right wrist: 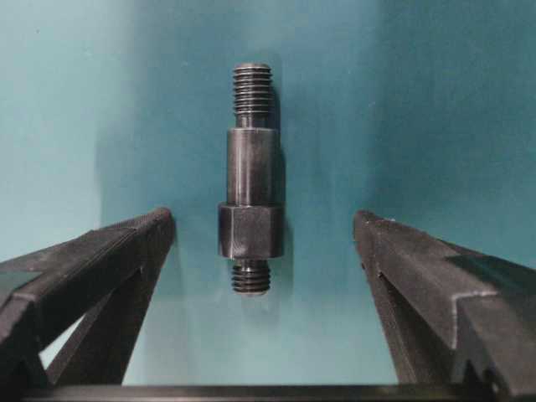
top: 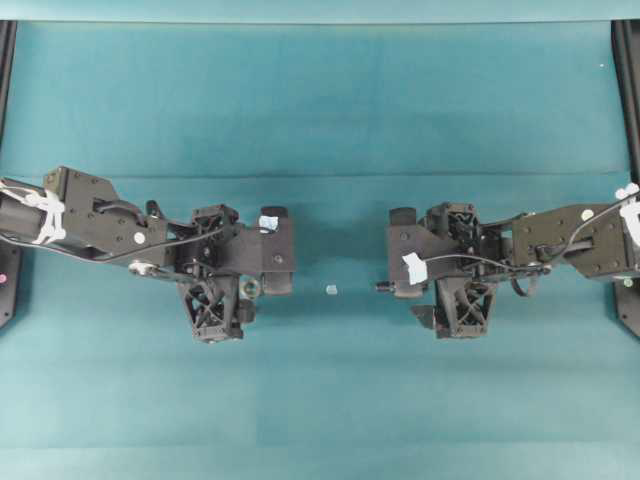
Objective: Insert the washer onto the shaft with both hands.
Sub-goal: 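Close left gripper on washer and right gripper on shaft, then lift washer and shaft and rotate grippers to face each other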
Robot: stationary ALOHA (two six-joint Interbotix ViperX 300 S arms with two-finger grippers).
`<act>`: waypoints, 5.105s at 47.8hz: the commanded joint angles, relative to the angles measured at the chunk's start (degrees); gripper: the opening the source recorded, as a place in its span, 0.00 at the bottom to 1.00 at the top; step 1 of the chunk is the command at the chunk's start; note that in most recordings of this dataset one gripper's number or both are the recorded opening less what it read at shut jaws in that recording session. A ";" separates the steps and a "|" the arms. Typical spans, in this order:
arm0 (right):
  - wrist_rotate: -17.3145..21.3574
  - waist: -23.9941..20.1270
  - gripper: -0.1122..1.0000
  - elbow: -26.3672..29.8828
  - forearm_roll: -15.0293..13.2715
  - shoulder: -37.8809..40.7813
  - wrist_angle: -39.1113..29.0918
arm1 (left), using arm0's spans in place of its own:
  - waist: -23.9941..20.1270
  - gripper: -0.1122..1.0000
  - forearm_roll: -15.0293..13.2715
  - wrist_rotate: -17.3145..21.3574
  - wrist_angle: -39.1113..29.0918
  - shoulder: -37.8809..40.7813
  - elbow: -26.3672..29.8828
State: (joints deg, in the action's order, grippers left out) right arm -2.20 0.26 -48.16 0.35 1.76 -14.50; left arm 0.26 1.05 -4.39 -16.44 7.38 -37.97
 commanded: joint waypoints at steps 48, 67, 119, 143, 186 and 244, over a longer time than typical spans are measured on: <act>-0.09 0.26 0.16 0.35 0.18 0.18 -1.58 | 0.44 0.43 0.09 0.09 0.79 -0.70 0.18; 0.00 0.70 0.12 0.62 0.18 0.18 -1.85 | 1.14 0.43 0.09 0.26 0.79 -0.88 0.35; -3.78 2.02 0.11 1.76 -0.35 -0.35 -6.24 | 1.23 0.43 0.18 0.00 1.67 -1.93 0.00; -3.60 1.23 0.11 -0.62 -0.26 -8.17 -2.64 | 1.23 0.43 0.09 1.14 9.14 -11.87 -5.10; 6.77 1.41 0.11 -11.07 2.29 -17.14 24.26 | 0.53 0.43 0.18 0.35 23.29 -18.11 -9.67; 8.35 -1.58 0.11 -9.32 2.37 -6.94 45.44 | -0.44 0.43 0.09 -7.82 45.53 -10.55 -9.93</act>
State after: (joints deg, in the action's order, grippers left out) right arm 5.54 -1.14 -58.54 2.64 -5.10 29.79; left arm 0.18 1.05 -12.22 27.95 -3.08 -49.22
